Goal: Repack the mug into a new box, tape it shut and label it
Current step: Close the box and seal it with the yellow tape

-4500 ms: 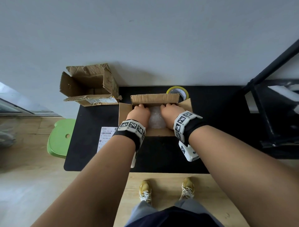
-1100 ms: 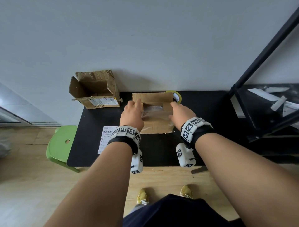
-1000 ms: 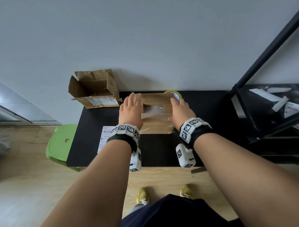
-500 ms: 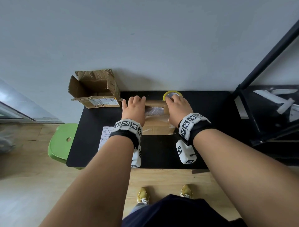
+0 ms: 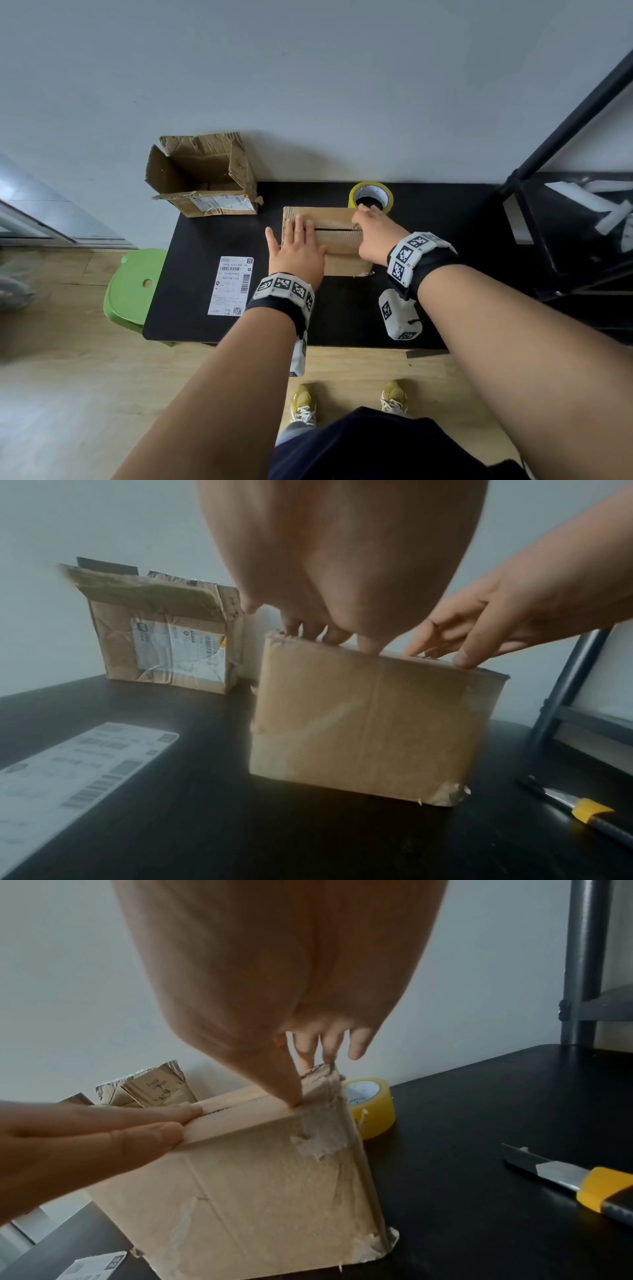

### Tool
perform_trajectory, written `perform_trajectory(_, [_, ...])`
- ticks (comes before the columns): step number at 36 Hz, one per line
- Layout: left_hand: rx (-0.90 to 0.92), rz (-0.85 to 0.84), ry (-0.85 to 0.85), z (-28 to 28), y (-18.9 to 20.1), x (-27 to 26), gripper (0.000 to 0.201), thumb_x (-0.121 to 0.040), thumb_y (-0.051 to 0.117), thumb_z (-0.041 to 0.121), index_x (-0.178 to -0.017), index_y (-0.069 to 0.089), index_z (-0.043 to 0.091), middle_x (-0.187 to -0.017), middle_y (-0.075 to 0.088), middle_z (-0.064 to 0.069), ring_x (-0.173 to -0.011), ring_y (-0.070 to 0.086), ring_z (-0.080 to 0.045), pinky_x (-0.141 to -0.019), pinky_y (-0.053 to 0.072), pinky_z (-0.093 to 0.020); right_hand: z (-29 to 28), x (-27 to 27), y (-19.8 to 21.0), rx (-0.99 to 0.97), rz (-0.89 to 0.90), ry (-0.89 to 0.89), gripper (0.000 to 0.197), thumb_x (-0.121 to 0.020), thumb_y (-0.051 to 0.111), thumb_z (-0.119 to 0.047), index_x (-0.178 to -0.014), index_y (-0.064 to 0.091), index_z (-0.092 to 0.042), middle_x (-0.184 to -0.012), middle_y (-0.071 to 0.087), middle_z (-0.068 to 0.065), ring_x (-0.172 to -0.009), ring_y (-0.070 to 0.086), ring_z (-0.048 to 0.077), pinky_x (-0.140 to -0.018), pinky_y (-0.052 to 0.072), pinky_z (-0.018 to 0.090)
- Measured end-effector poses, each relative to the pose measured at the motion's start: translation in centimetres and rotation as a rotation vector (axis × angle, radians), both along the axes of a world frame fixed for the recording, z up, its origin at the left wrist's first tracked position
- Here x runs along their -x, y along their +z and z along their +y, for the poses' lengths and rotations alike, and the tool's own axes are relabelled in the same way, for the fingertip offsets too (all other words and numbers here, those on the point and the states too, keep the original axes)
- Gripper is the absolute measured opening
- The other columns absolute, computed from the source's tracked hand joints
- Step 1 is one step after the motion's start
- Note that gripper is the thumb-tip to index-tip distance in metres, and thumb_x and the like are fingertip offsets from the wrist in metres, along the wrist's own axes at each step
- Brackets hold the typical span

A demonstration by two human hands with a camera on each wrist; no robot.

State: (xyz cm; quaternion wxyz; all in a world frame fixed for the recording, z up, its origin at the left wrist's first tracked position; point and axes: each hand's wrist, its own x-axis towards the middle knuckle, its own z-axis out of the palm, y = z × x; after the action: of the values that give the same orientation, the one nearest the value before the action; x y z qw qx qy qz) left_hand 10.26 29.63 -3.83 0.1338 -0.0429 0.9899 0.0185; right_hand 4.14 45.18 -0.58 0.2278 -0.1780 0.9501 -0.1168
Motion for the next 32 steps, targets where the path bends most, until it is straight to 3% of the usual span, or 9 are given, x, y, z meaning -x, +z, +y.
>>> perform_trajectory(5, [0.013,-0.021,-0.017,-1.0,-0.3,0.7,0.056,-0.103,0.008,0.041,-0.153,-0.004,0.019,-0.161,-0.01,0.0,-0.147,-0.014,-0.017,-0.113,-0.011,-0.06,0.3,0.5,-0.2,-0.01,0.083,0.018,0.048,-0.086,0.057,-0.014,-0.132,0.045,-0.015,-0.147,0.035,0.005,-0.132,0.035,0.025,-0.111,0.029,0.038])
perform_trajectory(7, [-0.005,-0.025,-0.033,-1.5,-0.4,1.1,0.056,-0.103,0.007,0.041,-0.153,-0.006,0.021,-0.161,-0.012,0.002,-0.147,-0.016,-0.016,-0.112,-0.013,-0.061,0.4,0.7,-0.3,0.005,0.067,-0.001,0.048,-0.086,0.06,-0.017,-0.132,0.045,-0.016,-0.145,0.034,0.004,-0.128,0.038,0.025,-0.106,0.034,0.036])
perform_trajectory(10, [-0.018,-0.048,-0.061,-2.3,-0.2,2.0,0.054,-0.102,0.006,0.038,-0.152,-0.009,0.023,-0.16,-0.015,0.003,-0.146,-0.02,-0.018,-0.111,-0.014,-0.062,0.3,1.1,-0.4,0.034,0.036,-0.015,0.053,-0.084,0.065,-0.021,-0.133,0.046,-0.016,-0.143,0.034,0.005,-0.131,0.036,0.024,-0.103,0.037,0.033])
perform_trajectory(16, [0.012,-0.117,-0.07,-3.6,0.5,4.2,0.053,-0.103,0.01,0.031,-0.152,-0.011,0.026,-0.16,-0.016,0.007,-0.145,-0.02,-0.02,-0.109,-0.018,-0.063,0.0,1.5,-0.8,0.109,0.009,-0.079,0.06,-0.08,0.071,-0.013,-0.137,0.053,-0.018,-0.143,0.036,0.005,-0.133,0.037,0.023,-0.109,0.036,0.036])
perform_trajectory(20, [0.034,-0.145,-0.056,-3.8,1.0,5.4,0.054,-0.103,0.011,0.029,-0.152,-0.01,0.026,-0.16,-0.015,0.007,-0.146,-0.017,-0.02,-0.109,-0.018,-0.061,-0.3,1.3,-0.8,0.143,0.019,-0.09,0.064,-0.076,0.08,-0.022,-0.135,0.056,-0.018,-0.14,0.042,0.007,-0.131,0.04,0.025,-0.111,0.035,0.04])
perform_trajectory(25, [0.06,-0.154,-0.029,-4.0,1.3,6.8,0.06,-0.101,0.023,0.018,-0.153,-0.008,0.027,-0.16,-0.013,0.008,-0.147,-0.014,-0.019,-0.112,-0.013,-0.062,-0.5,0.6,-0.4,0.182,0.067,-0.038,0.046,-0.087,0.066,-0.011,-0.132,0.061,-0.019,-0.135,0.051,0.005,-0.126,0.048,0.022,-0.107,0.04,0.031])
perform_trajectory(28, [0.104,-0.084,-0.054,-3.2,1.5,7.0,0.068,-0.094,0.029,0.006,-0.154,-0.001,0.019,-0.162,-0.005,0.003,-0.148,-0.009,-0.017,-0.116,-0.009,-0.057,-0.5,0.1,-0.4,0.238,0.072,-0.063,0.043,-0.09,0.057,-0.004,-0.129,0.063,-0.021,-0.134,0.052,0.003,-0.124,0.05,0.021,-0.106,0.04,0.03])
perform_trajectory(32, [-0.101,0.018,0.041,-1.5,1.1,7.6,0.063,-0.092,0.036,0.007,-0.152,0.017,0.012,-0.161,0.01,-0.002,-0.148,0.003,-0.018,-0.121,0.001,-0.041,0.1,0.5,-0.4,0.306,0.043,-0.2,0.042,-0.091,0.046,0.0,-0.12,0.069,-0.02,-0.123,0.064,0.002,-0.113,0.059,0.023,-0.095,0.047,0.032])
